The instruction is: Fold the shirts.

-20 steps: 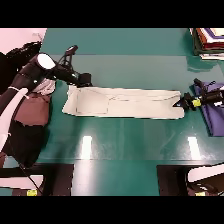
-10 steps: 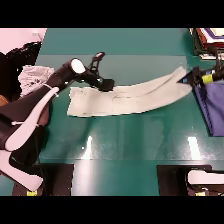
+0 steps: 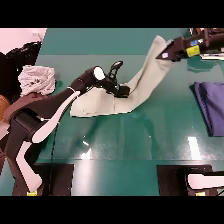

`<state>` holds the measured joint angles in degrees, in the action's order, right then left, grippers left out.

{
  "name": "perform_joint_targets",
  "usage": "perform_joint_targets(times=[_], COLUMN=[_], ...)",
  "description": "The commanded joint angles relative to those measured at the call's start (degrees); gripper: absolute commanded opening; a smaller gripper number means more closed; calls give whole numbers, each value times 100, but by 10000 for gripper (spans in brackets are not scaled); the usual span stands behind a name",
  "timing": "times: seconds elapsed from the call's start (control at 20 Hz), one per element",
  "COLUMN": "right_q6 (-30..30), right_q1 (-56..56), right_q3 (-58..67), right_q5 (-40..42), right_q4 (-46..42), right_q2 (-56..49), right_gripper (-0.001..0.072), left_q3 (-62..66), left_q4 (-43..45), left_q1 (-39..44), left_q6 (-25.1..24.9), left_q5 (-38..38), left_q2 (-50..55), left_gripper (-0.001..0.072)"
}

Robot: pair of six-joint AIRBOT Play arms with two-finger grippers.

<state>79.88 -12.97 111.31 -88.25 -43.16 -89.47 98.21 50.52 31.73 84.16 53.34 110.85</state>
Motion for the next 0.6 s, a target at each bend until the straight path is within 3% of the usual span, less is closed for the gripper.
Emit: perform_joint_targets(times=[0.0,0.25,0.55], right_q6=[76,39,-42], right_q1=[-570,-885,-1276], right_q3=[656,313,297], right_q5=[31,275,719], right_q4=[2,7,13], right_q2=[-334,-378,-422], right_gripper=[16,16,16], left_q3=[42,103,101], left_q4=[4,98,1847], left_q1=[48,-229,-1351], left_q6=[-17,-55,131], left_q5=[-24,413,1283], left_q2=[136,44,-1097], left_gripper=[27,26,27])
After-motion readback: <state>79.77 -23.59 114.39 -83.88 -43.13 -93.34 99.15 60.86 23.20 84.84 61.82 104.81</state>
